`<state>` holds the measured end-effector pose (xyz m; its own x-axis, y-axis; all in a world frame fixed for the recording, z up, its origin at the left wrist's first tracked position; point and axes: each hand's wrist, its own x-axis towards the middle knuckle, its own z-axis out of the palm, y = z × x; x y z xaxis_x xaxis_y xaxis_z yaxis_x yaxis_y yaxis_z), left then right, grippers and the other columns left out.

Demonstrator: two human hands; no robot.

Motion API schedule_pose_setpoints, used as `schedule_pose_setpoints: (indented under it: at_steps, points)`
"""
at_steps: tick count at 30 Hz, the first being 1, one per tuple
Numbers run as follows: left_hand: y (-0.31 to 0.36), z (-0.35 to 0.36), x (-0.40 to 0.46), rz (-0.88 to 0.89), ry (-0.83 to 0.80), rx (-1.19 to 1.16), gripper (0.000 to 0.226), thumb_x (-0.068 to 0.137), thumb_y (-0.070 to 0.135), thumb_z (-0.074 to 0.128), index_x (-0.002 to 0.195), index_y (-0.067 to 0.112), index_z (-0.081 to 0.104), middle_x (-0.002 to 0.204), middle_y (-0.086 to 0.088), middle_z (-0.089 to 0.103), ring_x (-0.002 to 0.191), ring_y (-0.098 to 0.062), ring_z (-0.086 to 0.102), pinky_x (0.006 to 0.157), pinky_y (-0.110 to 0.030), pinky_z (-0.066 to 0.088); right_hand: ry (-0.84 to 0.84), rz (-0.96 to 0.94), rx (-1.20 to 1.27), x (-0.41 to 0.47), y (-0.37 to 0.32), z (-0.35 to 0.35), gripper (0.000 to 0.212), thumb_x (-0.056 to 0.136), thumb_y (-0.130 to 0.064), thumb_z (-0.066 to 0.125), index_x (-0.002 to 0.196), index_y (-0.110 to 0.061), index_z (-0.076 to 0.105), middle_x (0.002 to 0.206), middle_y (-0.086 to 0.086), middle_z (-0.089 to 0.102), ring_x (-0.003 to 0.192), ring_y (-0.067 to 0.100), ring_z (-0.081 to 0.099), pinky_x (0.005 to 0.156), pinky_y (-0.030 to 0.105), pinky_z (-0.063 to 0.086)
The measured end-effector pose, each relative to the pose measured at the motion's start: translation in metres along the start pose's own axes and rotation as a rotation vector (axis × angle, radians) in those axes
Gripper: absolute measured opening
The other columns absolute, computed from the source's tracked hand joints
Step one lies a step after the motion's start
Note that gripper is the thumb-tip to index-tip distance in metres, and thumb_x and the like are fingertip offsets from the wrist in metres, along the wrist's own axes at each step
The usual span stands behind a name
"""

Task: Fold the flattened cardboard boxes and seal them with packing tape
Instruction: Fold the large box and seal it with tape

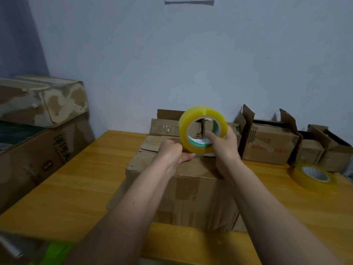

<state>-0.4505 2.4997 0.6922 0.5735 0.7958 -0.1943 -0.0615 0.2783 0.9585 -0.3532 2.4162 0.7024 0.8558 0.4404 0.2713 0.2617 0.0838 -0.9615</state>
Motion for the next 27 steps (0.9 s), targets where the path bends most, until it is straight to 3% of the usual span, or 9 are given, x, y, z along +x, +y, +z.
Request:
schedule_pose_setpoints:
  at_steps: [5,8,9,12,15,19,21,24,27]
  points:
    - [0.011,-0.012,0.005,0.091,0.173,0.211,0.016,0.098,0.003,0.045,0.1,0.001,0.06,0.086,-0.013,0.07,0.062,-0.021,0.07,0.073,-0.036,0.061,0.008,-0.042,-0.039,-0.002,-0.004,0.015,0.042,0.089,-0.002,0.062,0.126,-0.017,0.051,0.11,0.003,0.061,0.103,0.021,0.059,0.092,0.037,0.051]
    - [0.021,-0.028,0.008,0.105,0.186,0.191,0.02,0.097,-0.003,0.041,0.107,-0.006,0.058,0.113,-0.02,0.062,0.041,-0.013,0.061,0.063,-0.031,0.061,-0.002,-0.119,-0.078,-0.002,-0.01,0.015,0.042,0.09,0.002,0.057,0.126,-0.017,0.049,0.106,0.0,0.058,0.102,0.018,0.057,0.093,0.033,0.049]
    - [0.023,-0.033,0.008,0.1,0.173,0.182,0.017,0.097,-0.004,0.041,0.1,-0.005,0.058,0.109,-0.02,0.061,0.039,-0.01,0.059,0.064,-0.029,0.06,-0.012,-0.133,-0.09,-0.003,-0.01,0.018,0.042,0.09,0.003,0.056,0.126,-0.017,0.049,0.105,-0.001,0.057,0.102,0.017,0.057,0.093,0.032,0.049]
    - [0.029,-0.055,0.013,0.107,0.197,0.183,0.02,0.096,-0.004,0.045,0.08,0.003,0.055,0.083,-0.007,0.054,0.05,-0.013,0.056,0.065,-0.026,0.055,-0.036,-0.168,-0.153,-0.006,-0.013,0.025,0.043,0.091,0.004,0.054,0.128,-0.018,0.047,0.105,-0.003,0.054,0.1,0.014,0.053,0.089,0.028,0.046]
    - [0.04,-0.094,0.022,0.129,0.303,0.167,0.023,0.094,-0.005,0.048,0.074,0.007,0.053,0.081,-0.006,0.05,0.055,-0.014,0.054,0.051,-0.021,0.051,-0.032,-0.197,-0.283,-0.003,-0.014,0.023,0.057,0.086,0.012,0.045,0.131,-0.022,0.045,0.11,0.002,0.051,0.099,0.017,0.049,0.081,0.029,0.044]
    - [0.042,-0.114,0.023,0.1,0.195,0.139,0.027,0.093,-0.008,0.046,0.07,0.004,0.052,0.075,-0.008,0.043,0.059,-0.012,0.04,0.07,-0.032,0.056,0.014,-0.164,-0.314,0.0,-0.018,0.026,0.05,0.087,0.013,0.043,0.126,-0.017,0.041,0.105,0.004,0.049,0.097,0.019,0.049,0.079,0.033,0.047]
    - [0.039,-0.115,0.021,0.059,0.152,0.058,0.025,0.093,-0.007,0.046,0.07,0.003,0.051,0.069,-0.006,0.04,0.056,-0.011,0.036,0.07,-0.033,0.056,0.028,-0.164,-0.315,-0.001,-0.02,0.033,0.041,0.088,0.011,0.043,0.119,-0.016,0.039,0.101,0.004,0.049,0.094,0.021,0.05,0.075,0.034,0.045]
    - [0.034,-0.123,0.026,0.092,0.206,0.052,0.02,0.095,0.01,0.059,0.076,0.009,0.054,0.072,-0.002,0.046,0.058,-0.01,0.041,0.071,-0.03,0.056,0.056,-0.176,-0.327,-0.001,-0.02,0.038,0.039,0.086,0.01,0.047,0.113,-0.018,0.042,0.1,0.002,0.05,0.096,0.023,0.052,0.08,0.042,0.05]
    - [0.026,-0.126,0.032,0.146,0.306,0.152,0.019,0.096,0.018,0.059,0.078,0.014,0.054,0.078,0.0,0.05,0.062,-0.01,0.046,0.079,-0.033,0.055,0.088,-0.174,-0.274,-0.003,-0.013,0.043,0.033,0.087,0.002,0.057,0.113,-0.017,0.051,0.102,-0.001,0.052,0.096,0.019,0.053,0.082,0.036,0.049]
